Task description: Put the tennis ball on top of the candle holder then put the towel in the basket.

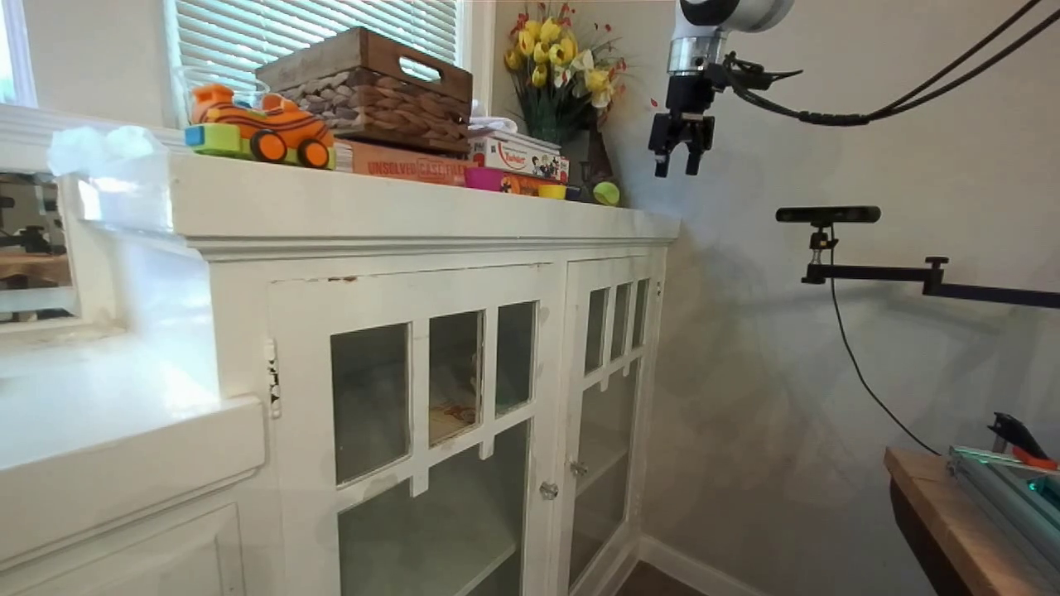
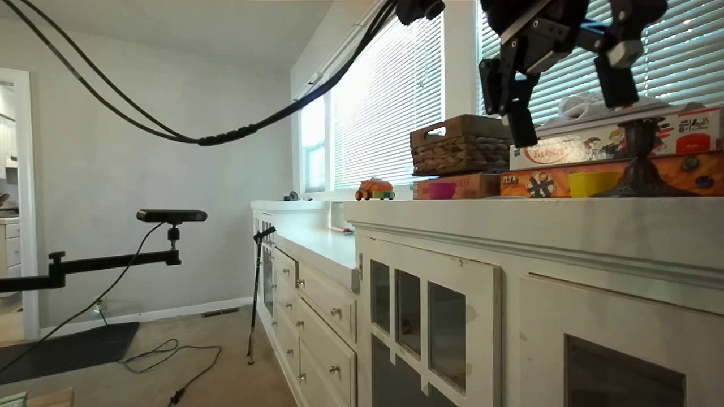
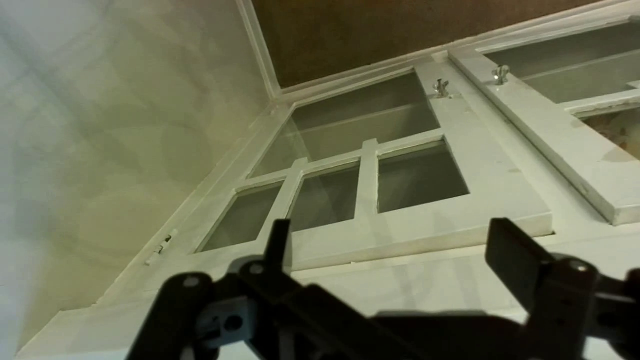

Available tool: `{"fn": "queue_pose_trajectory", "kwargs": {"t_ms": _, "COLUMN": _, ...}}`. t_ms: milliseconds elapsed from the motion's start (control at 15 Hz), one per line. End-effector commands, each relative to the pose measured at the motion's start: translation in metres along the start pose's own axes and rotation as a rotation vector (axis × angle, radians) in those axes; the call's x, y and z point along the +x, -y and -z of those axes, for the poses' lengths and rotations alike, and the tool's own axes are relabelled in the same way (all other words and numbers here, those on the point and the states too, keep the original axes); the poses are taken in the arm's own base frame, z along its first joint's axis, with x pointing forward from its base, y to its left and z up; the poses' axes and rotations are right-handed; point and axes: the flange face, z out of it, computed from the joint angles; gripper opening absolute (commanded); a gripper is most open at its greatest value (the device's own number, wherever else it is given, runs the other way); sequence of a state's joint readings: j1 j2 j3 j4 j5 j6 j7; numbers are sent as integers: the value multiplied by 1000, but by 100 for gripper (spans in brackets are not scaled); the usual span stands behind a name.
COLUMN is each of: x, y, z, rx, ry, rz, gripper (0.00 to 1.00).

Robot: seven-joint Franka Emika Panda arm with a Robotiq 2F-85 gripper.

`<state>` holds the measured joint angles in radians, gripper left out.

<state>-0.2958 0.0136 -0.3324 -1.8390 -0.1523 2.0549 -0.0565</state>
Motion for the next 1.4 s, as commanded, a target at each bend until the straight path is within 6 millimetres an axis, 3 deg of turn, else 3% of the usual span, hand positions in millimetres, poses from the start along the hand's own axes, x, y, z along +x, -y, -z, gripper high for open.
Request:
{"fn": "queue_pose_trajectory", "kwargs": {"t_ms": 0, "x": 4, "y": -7, "z": 4, "rx": -18, "ry": -79, "rz": 18, "gripper": 100}}
{"fn": "queue_pose_trajectory", "kwargs": {"t_ms": 200, "x": 16, "y": -30, "z": 6, "rx": -56, "ry": -207, "rz": 7, "gripper": 100}}
{"fn": "queue_pose_trajectory", "kwargs": {"t_ms": 667, "x": 24, "y": -77, "z": -19, "rx": -75, "ry": -317, "rz": -90, "gripper": 100}}
{"fn": "queue_pose_trajectory", "kwargs": {"t_ms": 1333, "x": 63, "y": -94, "z": -32, "rx": -23, "ry": -457, "rz": -162, "gripper": 100}}
